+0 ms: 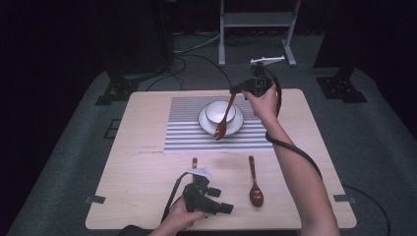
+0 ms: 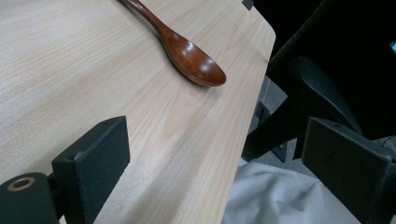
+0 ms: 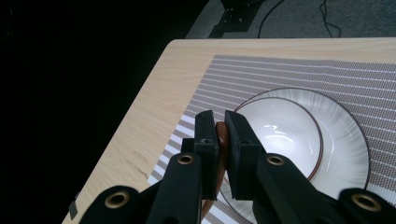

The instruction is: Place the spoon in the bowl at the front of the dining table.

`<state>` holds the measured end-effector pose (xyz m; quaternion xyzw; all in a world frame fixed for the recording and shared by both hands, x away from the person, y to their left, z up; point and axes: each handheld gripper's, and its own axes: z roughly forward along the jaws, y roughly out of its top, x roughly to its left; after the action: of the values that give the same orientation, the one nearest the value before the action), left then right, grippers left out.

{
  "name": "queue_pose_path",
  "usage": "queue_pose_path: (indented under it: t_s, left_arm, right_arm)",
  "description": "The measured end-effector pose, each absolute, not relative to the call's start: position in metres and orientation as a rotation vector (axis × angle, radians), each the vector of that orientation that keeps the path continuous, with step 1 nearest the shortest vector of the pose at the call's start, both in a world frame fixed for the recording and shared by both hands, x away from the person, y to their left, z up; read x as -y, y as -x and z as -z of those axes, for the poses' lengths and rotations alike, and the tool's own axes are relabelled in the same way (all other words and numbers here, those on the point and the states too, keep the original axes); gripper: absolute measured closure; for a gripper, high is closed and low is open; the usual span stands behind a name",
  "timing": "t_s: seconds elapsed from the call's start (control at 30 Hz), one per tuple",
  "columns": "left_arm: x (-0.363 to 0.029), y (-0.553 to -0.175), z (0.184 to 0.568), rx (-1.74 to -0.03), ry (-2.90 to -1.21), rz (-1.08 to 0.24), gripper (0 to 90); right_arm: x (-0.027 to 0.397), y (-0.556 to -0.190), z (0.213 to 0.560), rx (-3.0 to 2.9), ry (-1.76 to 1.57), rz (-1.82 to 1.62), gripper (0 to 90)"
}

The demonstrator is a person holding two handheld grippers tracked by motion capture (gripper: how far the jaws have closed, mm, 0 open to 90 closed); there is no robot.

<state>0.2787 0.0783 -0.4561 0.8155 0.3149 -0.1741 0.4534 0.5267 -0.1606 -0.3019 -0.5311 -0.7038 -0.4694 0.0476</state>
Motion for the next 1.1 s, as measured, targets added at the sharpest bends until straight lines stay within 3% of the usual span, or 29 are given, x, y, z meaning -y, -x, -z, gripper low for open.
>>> queue_pose_path:
  t_s: [1.1]
  left_arm:
    - [-0.082, -0.278, 0.456, -0.783, -1.997, 0.434, 6.7]
  right_arm:
    - [0.193, -0.553, 0.313, 1.937, 1.934, 1.561, 83.3]
